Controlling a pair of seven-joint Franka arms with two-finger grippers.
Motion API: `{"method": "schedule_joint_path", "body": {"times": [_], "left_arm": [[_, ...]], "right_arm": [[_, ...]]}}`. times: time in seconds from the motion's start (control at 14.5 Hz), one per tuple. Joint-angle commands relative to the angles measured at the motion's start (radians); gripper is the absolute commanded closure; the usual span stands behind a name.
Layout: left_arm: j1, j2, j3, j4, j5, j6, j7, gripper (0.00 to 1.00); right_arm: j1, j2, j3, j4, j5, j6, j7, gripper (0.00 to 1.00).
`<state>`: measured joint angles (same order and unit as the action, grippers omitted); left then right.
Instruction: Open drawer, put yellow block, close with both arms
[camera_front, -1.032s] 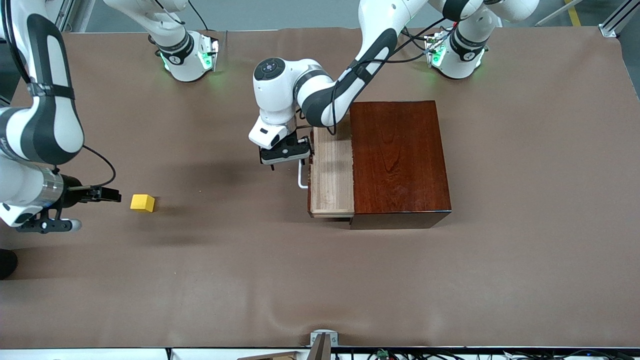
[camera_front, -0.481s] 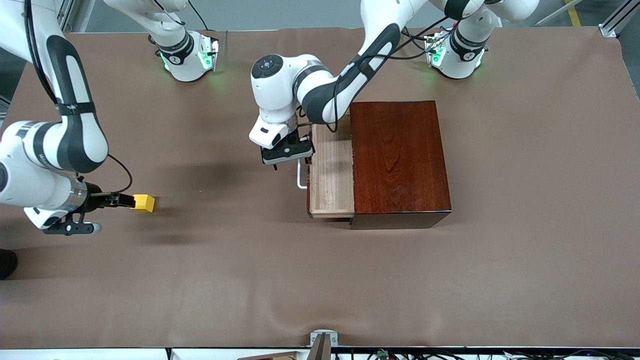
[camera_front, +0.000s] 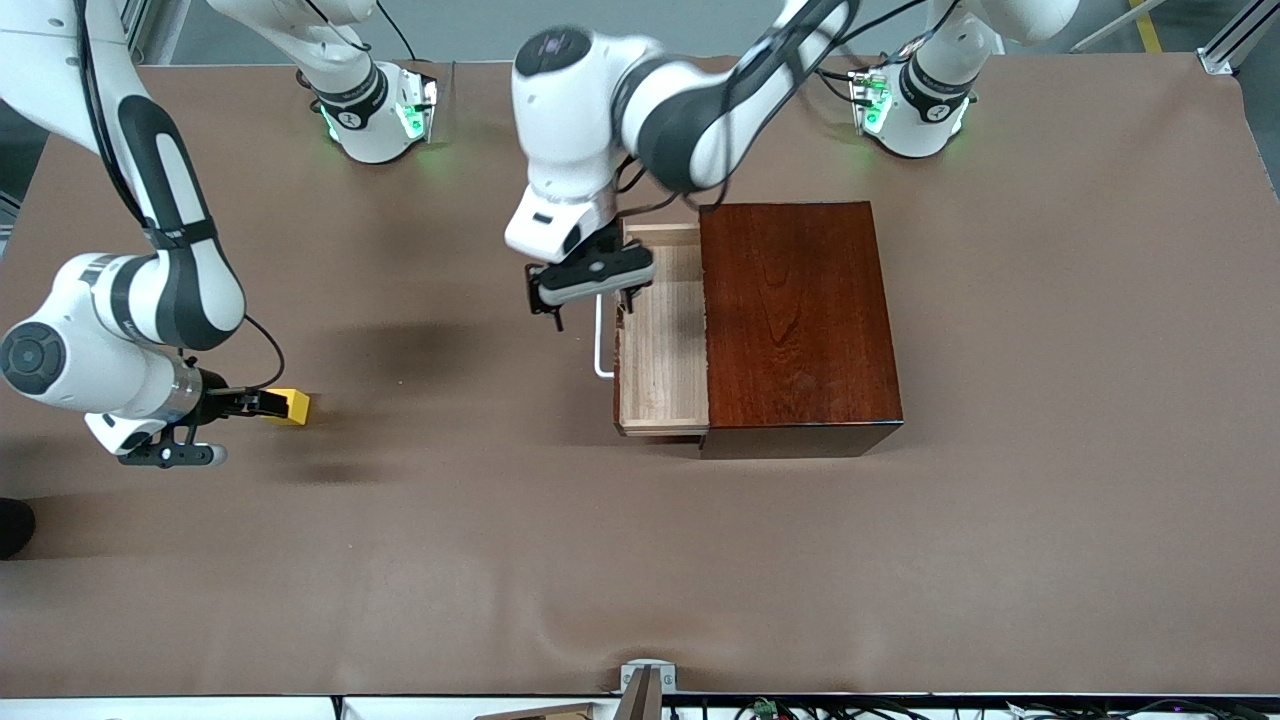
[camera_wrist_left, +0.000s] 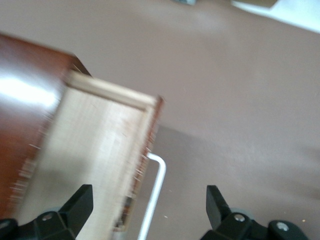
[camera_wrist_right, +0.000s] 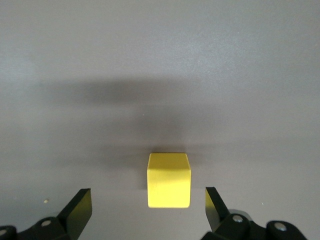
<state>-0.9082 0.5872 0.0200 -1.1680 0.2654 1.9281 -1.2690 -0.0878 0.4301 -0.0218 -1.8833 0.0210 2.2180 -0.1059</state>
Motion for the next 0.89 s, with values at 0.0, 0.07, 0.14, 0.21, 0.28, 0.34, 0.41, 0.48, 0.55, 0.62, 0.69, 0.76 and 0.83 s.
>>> {"method": "schedule_joint_path", "body": {"times": [0.0, 0.07, 0.14, 0.21, 0.28, 0.34, 0.41, 0.48, 0.55, 0.62, 0.69, 0.76, 0.83], "left_arm": [[0.076, -0.130, -0.003, -0.058, -0.020, -0.099, 0.150, 0.00], [0.112, -0.156, -0.006, -0.061, -0.021, -0.128, 0.199, 0.00], [0.133, -0.174, -0.005, -0.061, -0.022, -0.158, 0.230, 0.00], [0.158, -0.196, -0.003, -0.061, -0.020, -0.199, 0.247, 0.00], [0.191, -0.217, -0.006, -0.061, -0.020, -0.239, 0.276, 0.00], [0.221, -0.236, -0.006, -0.061, -0.021, -0.276, 0.330, 0.00], [0.241, -0.247, -0.006, -0.065, -0.022, -0.290, 0.379, 0.00], [0.267, -0.265, -0.008, -0.068, -0.022, -0.296, 0.408, 0.00], [0.299, -0.283, -0.009, -0.073, -0.028, -0.305, 0.436, 0.00], [0.336, -0.305, -0.009, -0.082, -0.057, -0.311, 0.483, 0.00], [0.377, -0.328, -0.009, -0.094, -0.087, -0.311, 0.541, 0.00], [0.405, -0.349, -0.009, -0.116, -0.101, -0.314, 0.590, 0.00], [0.428, -0.374, -0.009, -0.139, -0.101, -0.317, 0.630, 0.00]], "right_arm": [[-0.030, 0.007, 0.019, -0.055, -0.007, 0.080, 0.014, 0.00], [-0.033, 0.012, 0.019, -0.068, -0.007, 0.106, 0.012, 0.00], [-0.035, 0.021, 0.019, -0.082, -0.007, 0.129, 0.012, 0.00], [-0.038, 0.028, 0.019, -0.094, -0.007, 0.155, 0.012, 0.00], [-0.041, 0.035, 0.019, -0.111, -0.007, 0.184, 0.012, 0.00], [-0.041, 0.038, 0.019, -0.126, -0.007, 0.210, 0.012, 0.00], [-0.041, 0.039, 0.019, -0.135, -0.007, 0.222, 0.011, 0.00], [-0.041, 0.041, 0.019, -0.143, -0.006, 0.233, 0.012, 0.00], [-0.041, 0.042, 0.020, -0.151, -0.006, 0.244, 0.012, 0.00], [-0.043, 0.044, 0.019, -0.152, -0.006, 0.252, 0.012, 0.00], [-0.047, 0.048, 0.019, -0.152, -0.004, 0.253, 0.012, 0.00], [-0.058, 0.055, 0.020, -0.152, -0.001, 0.255, 0.012, 0.03], [-0.059, 0.056, 0.020, -0.152, 0.004, 0.253, 0.014, 0.10]]}}
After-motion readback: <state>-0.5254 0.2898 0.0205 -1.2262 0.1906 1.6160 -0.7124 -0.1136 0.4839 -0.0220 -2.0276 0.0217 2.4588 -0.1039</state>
